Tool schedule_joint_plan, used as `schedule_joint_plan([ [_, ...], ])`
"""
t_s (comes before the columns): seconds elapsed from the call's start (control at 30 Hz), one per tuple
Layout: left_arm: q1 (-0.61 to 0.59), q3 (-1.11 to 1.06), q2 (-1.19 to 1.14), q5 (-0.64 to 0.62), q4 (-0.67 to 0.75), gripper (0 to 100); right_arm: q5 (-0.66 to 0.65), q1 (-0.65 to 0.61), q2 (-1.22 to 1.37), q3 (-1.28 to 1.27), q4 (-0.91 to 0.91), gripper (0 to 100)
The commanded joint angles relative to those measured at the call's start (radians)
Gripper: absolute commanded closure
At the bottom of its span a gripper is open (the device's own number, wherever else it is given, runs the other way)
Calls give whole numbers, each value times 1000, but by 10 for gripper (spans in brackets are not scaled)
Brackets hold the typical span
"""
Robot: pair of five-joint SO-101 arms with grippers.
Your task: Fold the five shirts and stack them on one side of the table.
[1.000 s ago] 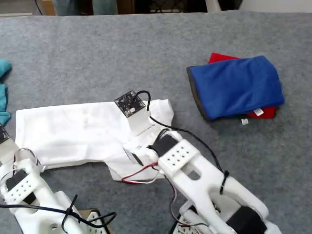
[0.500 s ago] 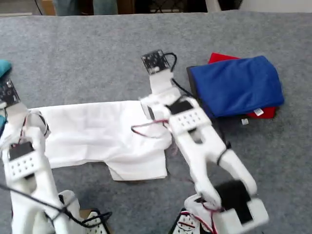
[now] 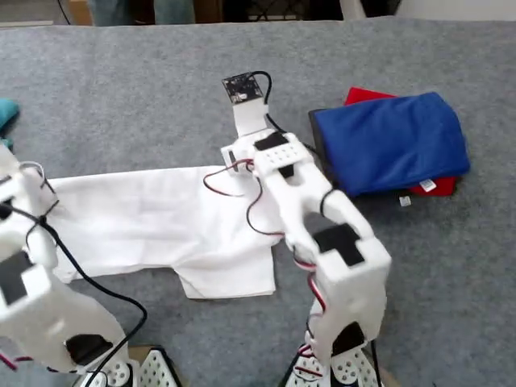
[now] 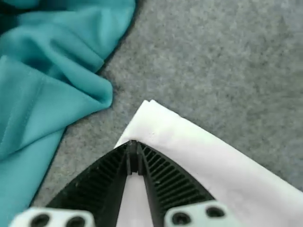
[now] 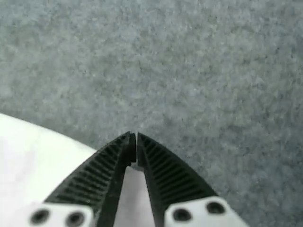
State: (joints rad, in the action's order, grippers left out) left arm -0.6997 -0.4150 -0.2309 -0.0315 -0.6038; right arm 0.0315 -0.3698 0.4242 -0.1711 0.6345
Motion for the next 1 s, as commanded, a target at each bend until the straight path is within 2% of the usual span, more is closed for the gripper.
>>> schedule_joint_plan([
  [0.0, -24, 234, -89, -8, -109, 970, 6, 8, 104, 202, -3, 983],
  [0.13, -45, 311, -167, -106, -103, 970, 2, 6, 208, 427, 14, 983],
  [0.23, -77, 321, -173, -157, -118, 970, 0, 8, 242, 578, 104, 983],
  [0.53, -76, 318, -172, -161, -127, 970, -2, 23, 237, 1026, 830, 983],
  [0.63, -76, 352, -172, -160, -198, 970, -3, 18, 237, 1075, 1002, 983],
  [0.8, -77, 410, -170, -158, -296, 970, 2, 8, 265, 1058, 1131, 983],
  [0.9, -79, 423, -123, -147, -358, 971, 6, -3, 268, 1015, 1131, 983],
  [0.97, -77, 421, -48, -75, -376, 971, 6, -23, 271, 974, 1129, 983],
])
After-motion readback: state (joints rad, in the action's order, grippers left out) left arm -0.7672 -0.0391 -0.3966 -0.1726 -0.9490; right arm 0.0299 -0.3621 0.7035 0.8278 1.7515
